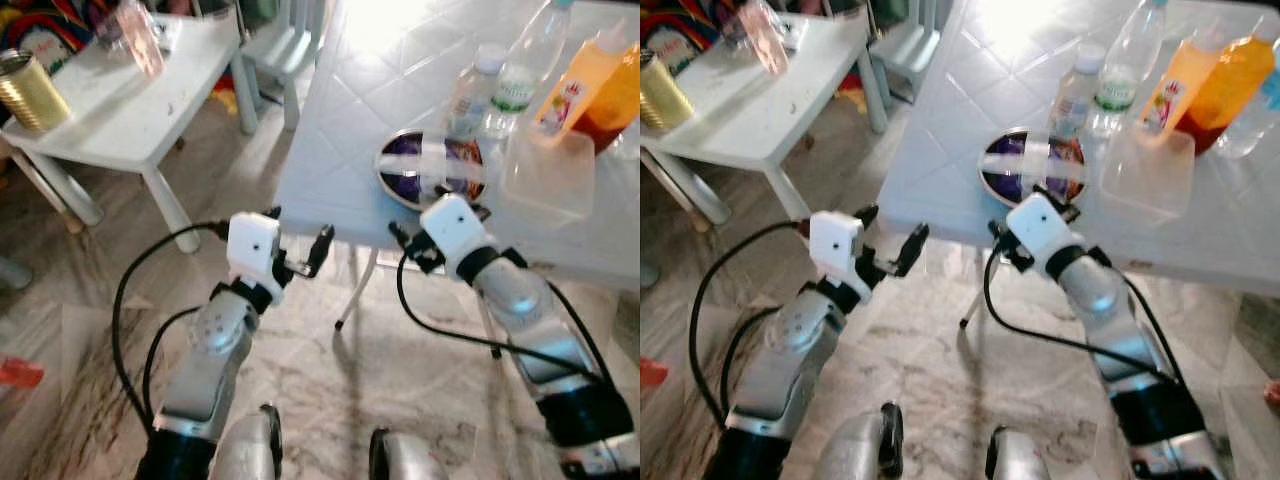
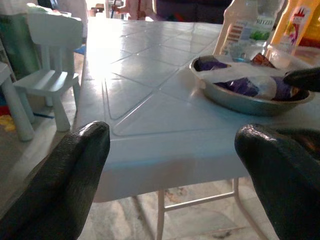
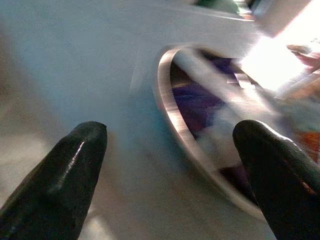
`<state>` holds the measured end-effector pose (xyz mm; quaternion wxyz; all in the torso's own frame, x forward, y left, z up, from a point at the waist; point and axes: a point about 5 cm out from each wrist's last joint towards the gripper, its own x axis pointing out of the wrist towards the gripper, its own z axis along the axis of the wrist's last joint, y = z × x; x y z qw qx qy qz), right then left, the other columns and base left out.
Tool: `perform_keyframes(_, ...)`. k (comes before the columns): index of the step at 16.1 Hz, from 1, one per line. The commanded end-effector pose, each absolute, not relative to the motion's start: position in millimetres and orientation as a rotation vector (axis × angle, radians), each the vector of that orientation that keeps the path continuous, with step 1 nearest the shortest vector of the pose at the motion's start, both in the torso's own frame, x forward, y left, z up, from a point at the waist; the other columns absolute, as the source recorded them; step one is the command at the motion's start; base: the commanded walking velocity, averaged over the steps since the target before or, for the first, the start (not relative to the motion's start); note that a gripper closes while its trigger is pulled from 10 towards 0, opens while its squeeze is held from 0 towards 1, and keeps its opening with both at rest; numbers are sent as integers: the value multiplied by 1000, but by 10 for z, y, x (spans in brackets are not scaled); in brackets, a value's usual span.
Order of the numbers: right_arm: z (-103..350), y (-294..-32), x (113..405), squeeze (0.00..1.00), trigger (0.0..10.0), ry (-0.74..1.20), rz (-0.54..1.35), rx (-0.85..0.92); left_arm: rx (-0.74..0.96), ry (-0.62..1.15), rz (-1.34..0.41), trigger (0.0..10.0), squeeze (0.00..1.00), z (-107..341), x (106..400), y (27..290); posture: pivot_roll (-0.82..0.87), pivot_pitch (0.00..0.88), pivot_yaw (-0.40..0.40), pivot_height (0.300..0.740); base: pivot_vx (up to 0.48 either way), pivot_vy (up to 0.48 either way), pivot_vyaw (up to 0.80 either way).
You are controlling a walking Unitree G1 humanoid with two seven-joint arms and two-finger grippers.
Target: Restocking fridge
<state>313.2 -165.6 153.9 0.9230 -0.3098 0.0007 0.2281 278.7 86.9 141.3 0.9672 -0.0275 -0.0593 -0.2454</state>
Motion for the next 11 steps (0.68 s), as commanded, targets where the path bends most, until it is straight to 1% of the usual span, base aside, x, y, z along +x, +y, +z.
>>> perform_keyframes(1,1486,-1616,3119,0,10000,34,594,-653,-43,-103,-488,10000,0,1384,2762,891,76,148,39,740,0,0,0)
perform_keyframes(3,1463,-1663,3133,0,4588,55,616,-677,-40,-100,-488,10000,0,1386,2770,893,79,149,40,740,0,0,0)
perform_keyframes(4,1475,-1706,3151,0,745,58,620,-699,-38,-98,-489,10000,0,1387,2773,893,79,151,42,740,0,0,0)
perform_keyframes(5,1496,-1747,3176,0,0,59,614,-712,-37,-96,-489,10000,0,1388,2774,894,78,152,43,740,0,0,0)
perform_keyframes(6,1533,-1809,3212,0,3725,57,606,-730,-37,-93,-489,10000,0,1384,2773,894,78,153,44,740,0,0,0)
perform_keyframes(8,1568,-1883,3248,0,3961,63,602,-744,-36,-87,-490,10000,0,1378,2770,895,78,154,46,740,0,0,0)
perform_keyframes(9,1569,-1918,3258,0,10000,62,595,-763,-36,-87,-490,10000,0,1379,2770,895,79,154,47,740,0,0,0)
perform_keyframes(11,1599,-1935,3275,0,10000,44,582,-743,-32,-83,-490,10000,0,1376,2767,901,82,156,50,740,0,0,0)
